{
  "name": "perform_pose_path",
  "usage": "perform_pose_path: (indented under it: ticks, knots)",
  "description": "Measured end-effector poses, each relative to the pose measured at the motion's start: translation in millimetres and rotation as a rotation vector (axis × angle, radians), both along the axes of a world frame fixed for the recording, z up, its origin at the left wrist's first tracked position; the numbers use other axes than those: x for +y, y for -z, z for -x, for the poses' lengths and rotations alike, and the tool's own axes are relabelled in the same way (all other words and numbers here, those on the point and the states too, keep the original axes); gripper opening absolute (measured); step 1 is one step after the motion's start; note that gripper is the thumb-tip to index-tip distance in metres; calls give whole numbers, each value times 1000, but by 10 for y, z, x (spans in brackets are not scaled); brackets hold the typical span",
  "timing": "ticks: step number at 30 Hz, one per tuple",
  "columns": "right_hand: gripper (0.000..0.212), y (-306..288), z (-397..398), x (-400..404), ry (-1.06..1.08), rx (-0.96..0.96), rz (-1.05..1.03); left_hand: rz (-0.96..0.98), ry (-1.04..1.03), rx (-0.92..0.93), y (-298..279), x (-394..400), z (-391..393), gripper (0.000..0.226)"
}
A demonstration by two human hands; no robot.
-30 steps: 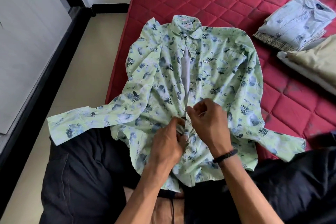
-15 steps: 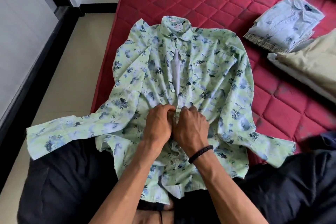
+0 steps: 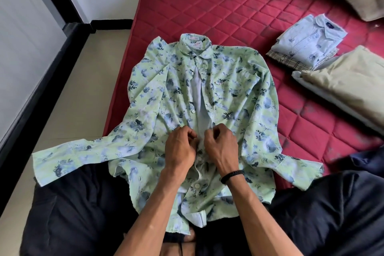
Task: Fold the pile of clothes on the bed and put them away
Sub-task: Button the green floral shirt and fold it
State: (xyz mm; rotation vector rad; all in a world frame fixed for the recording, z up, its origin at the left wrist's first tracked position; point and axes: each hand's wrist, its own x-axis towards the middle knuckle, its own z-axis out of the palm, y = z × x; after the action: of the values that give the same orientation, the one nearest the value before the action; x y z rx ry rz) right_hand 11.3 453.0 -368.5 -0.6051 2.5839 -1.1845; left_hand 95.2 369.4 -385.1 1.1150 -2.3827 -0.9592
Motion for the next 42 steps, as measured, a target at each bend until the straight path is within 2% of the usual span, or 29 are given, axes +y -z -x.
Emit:
perform_pose_path:
  ticks: [3, 6, 12, 17, 22, 28, 33, 38, 42]
  knots:
    - [30, -17, 33, 33, 1, -92, 92, 29, -58, 71, 1, 84, -29, 12]
    - [32, -26, 81, 65, -19, -136, 129, -43, -116, 147, -71, 59, -44, 8]
    - [20, 36, 172, 172, -155, -374, 245, -168, -191, 236, -190, -3, -110, 5]
    - [18, 2, 217, 211, -159, -551, 284, -218, -177, 269, -215, 17, -90, 10]
    - [18, -9, 150, 203, -87, -497, 300, -224, -176, 266, -196, 45, -57, 10]
    - [13, -5, 70, 138, -73, -160, 246, -254, -195, 275, -164, 60, -41, 12]
    - [7, 69, 48, 107, -165, -49, 179, -259, -213, 288, -166, 71, -24, 13]
    - [6, 62, 76, 119, -184, -182, 208, -362, -255, 306, -143, 41, -24, 11]
    - [8, 38, 76, 130, -142, -276, 226, -602, -282, 336, -87, 16, -33, 15]
